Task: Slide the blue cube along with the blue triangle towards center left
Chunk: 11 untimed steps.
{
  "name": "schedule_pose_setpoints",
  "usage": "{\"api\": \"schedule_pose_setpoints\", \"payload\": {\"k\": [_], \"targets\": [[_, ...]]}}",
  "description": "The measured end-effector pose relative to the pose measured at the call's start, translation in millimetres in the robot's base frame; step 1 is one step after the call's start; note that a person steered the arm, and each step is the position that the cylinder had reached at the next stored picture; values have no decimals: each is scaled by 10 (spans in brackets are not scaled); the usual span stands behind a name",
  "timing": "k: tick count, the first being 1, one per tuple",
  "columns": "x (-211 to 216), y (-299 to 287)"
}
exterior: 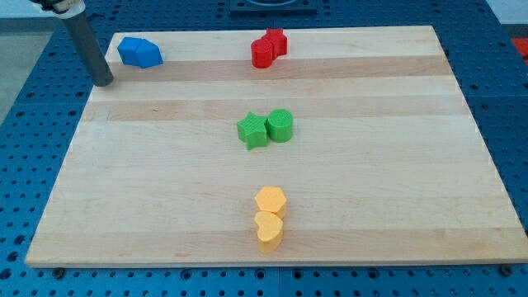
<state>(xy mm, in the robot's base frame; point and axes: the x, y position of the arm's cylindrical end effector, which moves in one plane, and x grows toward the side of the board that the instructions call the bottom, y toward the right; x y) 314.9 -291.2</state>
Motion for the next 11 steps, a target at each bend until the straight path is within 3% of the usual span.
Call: {"api": "schedule_pose_setpoints", "payload": {"k": [2,3,4,11], "targets": [[-459,-138],[-832,140],[-888,295],[-317,1515]]}}
